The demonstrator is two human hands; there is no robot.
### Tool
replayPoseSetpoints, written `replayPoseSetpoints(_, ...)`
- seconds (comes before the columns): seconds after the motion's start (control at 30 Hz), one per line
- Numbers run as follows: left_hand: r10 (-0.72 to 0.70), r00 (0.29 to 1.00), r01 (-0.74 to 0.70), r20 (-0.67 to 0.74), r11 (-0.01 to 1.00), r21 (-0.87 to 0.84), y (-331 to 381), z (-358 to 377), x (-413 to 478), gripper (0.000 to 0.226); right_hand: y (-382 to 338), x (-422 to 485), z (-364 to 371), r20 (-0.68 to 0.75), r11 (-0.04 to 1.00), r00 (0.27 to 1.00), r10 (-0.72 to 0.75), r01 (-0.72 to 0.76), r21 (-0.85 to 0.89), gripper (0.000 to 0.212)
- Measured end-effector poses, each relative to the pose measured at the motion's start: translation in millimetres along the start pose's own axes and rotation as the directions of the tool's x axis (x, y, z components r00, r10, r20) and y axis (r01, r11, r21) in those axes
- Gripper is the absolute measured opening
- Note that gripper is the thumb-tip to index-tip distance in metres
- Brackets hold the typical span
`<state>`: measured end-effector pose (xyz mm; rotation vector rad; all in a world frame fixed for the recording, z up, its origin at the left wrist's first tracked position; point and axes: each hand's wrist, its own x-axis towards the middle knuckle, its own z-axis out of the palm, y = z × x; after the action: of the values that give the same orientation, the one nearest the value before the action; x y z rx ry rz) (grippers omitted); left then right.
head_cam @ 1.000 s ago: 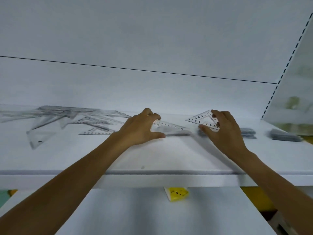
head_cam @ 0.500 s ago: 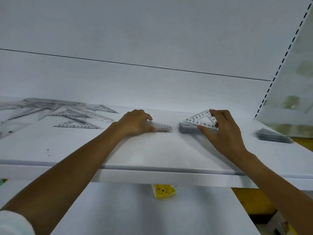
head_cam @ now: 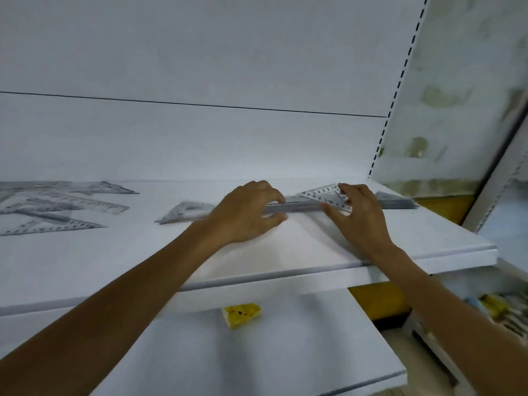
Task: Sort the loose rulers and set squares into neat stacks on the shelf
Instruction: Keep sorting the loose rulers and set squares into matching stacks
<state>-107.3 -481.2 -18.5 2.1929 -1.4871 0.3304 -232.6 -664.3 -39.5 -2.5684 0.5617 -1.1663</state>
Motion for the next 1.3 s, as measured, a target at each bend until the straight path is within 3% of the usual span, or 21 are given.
replayPoseSetpoints(0.13, 0.063, 0.991, -0.062, 0.116, 0.998, -0.013, 31.3, 22.5, 16.8, 0.036, 27.9, -12.2, -29.8, 0.018, 0.983, 0.988, 0.152, -0.149, -0.110, 0.054)
replayPoseSetpoints(0.23, 0.101, 0.987, -0.095, 0.128, 0.994, -0.054, 52.9, 38.0, 24.0, 0.034, 48.9, -25.2, -51.0, -0.027, 0.971, 0.980, 0.197, -0.199, -0.133, 0.049)
replayPoseSetpoints(0.37, 0.142, 0.979, -0.133, 0.145, 0.989, -0.069, 75.7, 50.5, 24.3, 0.035, 71.5, -39.9, -68.0, 0.039, 0.930, 0.946, 0.323, -0.309, -0.201, 0.054)
replayPoseSetpoints(0.5, 0.122, 0.977, -0.120, 0.176, 0.992, -0.026, 95.0, 57.6, 41.2, 0.037, 93.0, -34.0, -82.2, -0.005, 0.953, 0.962, 0.272, -0.270, -0.136, 0.052)
replayPoseSetpoints(0.63, 0.067, 0.981, -0.071, 0.183, 0.997, 0.018, 118.2, 73.2, 67.2, 0.038, 126.3, -11.2, -87.5, 0.021, 0.962, 0.977, 0.213, -0.206, -0.177, 0.051)
replayPoseSetpoints(0.8, -0.044, 0.985, 0.041, 0.169, 0.999, 0.020, 148.3, 102.5, 100.0, 0.038, 183.3, 23.4, -98.3, 0.144, 0.969, 0.984, 0.108, -0.072, -0.236, 0.051)
replayPoseSetpoints(0.97, -0.131, 0.982, 0.129, 0.133, 0.991, 0.023, 167.4, 128.4, 114.8, 0.037, 232.3, 52.2, -104.5, 0.204, 0.985, 0.977, 0.054, -0.018, -0.173, 0.050)
replayPoseSetpoints(1.3, -0.229, 0.971, 0.231, 0.074, 0.973, -0.012, 174.1, 147.9, 115.3, 0.026, 227.3, 86.3, -63.8, 0.251, 0.990, 0.960, -0.121, 0.133, -0.034, 0.050)
